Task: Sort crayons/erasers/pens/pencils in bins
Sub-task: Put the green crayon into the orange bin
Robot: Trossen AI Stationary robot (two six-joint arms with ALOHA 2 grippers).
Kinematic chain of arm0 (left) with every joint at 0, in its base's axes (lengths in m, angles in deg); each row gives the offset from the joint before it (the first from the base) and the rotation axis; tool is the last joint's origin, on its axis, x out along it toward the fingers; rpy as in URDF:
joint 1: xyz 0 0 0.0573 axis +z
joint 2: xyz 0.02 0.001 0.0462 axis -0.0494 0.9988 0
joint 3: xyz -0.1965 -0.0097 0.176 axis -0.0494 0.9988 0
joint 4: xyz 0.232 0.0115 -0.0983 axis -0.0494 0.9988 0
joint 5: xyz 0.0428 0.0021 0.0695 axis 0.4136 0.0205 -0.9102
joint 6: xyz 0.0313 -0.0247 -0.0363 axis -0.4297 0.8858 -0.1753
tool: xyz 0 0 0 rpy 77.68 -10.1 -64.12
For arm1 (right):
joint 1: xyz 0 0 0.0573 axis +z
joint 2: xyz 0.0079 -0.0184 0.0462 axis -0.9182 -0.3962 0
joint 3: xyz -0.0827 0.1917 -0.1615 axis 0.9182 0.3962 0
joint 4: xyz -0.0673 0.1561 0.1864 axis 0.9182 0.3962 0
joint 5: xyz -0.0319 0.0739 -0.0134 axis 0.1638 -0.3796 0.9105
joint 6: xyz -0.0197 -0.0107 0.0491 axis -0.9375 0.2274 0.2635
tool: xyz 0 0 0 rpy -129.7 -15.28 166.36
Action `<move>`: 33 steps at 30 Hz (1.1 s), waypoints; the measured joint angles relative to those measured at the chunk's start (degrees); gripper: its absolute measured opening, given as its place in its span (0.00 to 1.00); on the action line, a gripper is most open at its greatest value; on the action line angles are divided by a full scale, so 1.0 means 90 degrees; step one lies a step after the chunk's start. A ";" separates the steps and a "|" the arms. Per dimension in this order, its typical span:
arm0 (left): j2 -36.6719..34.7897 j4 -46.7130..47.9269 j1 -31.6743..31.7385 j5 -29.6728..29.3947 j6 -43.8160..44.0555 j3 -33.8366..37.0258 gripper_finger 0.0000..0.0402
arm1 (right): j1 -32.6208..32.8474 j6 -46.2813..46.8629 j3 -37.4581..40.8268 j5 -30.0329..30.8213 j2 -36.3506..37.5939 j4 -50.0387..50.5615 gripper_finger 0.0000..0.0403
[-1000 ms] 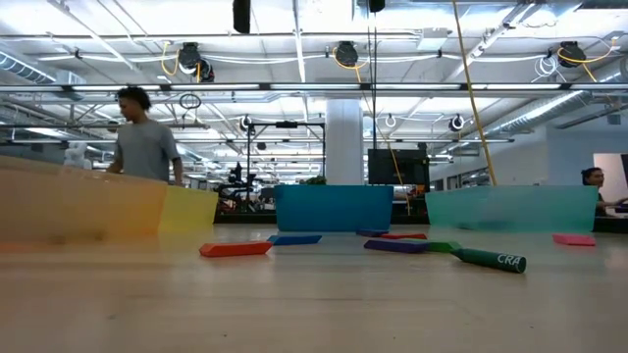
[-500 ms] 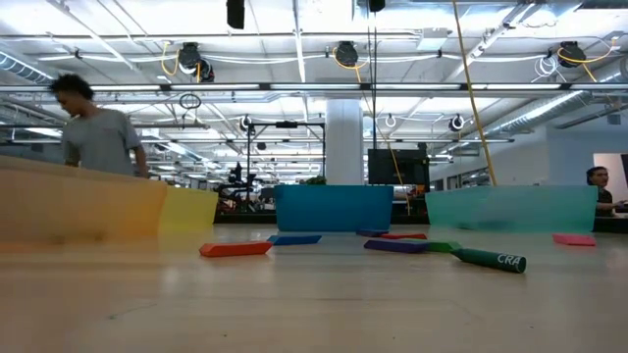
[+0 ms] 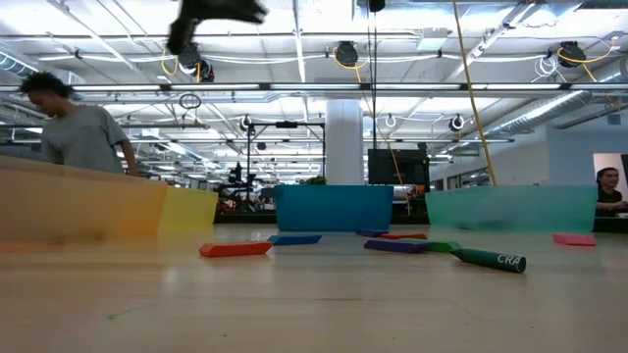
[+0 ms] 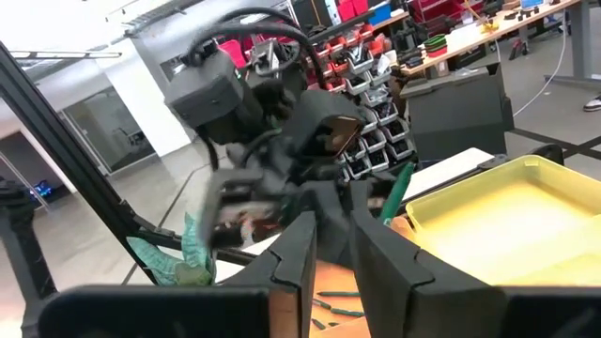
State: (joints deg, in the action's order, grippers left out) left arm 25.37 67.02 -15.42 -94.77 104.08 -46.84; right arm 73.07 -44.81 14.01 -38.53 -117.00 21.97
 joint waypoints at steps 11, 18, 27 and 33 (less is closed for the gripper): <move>-0.0257 0.5648 -0.0527 0.2248 0.4779 0.0005 0.05 | 0.0000 0.0000 0.0000 0.0002 0.0000 -0.0002 0.16; -0.0039 0.6162 -0.0670 0.3366 0.5557 0.0263 0.05 | 0.0000 0.0000 0.0000 0.0002 0.0000 -0.0004 0.16; -0.0081 0.5864 -0.0527 0.3854 0.5947 0.1293 0.05 | 0.0000 0.0000 0.0000 0.0002 -0.0002 -0.0004 0.16; -0.0081 0.5983 -0.0347 0.3835 0.6138 0.1631 0.14 | 0.0000 0.0000 0.0000 0.0002 -0.0002 -0.0004 0.16</move>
State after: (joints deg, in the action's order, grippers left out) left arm 24.64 120.87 -18.54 -60.26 159.32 -32.16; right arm 73.07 -44.81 14.01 -38.51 -117.02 21.93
